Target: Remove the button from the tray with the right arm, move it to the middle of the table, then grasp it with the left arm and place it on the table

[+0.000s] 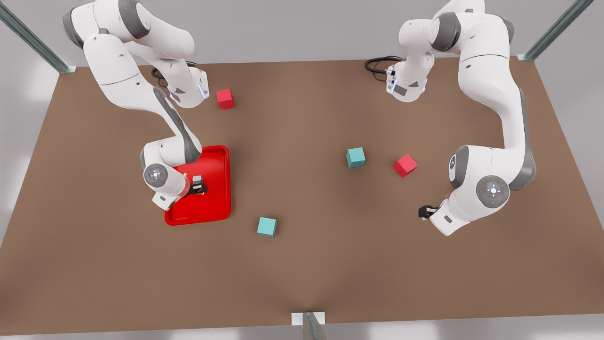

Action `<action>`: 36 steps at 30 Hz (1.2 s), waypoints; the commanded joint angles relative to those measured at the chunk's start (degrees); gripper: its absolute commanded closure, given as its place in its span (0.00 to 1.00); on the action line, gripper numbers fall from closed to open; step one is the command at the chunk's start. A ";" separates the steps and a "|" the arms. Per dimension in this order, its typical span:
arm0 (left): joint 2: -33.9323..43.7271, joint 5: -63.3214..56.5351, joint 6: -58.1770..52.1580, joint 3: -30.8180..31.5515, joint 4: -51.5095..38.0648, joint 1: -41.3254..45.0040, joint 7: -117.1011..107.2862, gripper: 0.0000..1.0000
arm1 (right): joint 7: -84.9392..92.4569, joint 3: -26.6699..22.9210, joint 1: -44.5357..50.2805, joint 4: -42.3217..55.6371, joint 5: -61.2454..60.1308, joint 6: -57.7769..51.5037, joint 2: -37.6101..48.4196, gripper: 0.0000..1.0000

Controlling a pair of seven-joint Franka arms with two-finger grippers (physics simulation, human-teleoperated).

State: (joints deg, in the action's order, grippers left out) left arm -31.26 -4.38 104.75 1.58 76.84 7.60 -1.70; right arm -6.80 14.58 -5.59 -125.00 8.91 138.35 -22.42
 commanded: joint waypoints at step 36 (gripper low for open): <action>0.50 -1.24 -0.42 0.00 -0.03 0.05 -0.23 0.00 | -0.32 1.42 -1.09 -7.37 0.75 4.21 2.03 0.00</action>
State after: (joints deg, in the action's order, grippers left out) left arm -30.83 -5.57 104.35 1.58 76.81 7.60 -1.83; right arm -7.33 16.03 -6.69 -132.38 9.53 142.35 -20.44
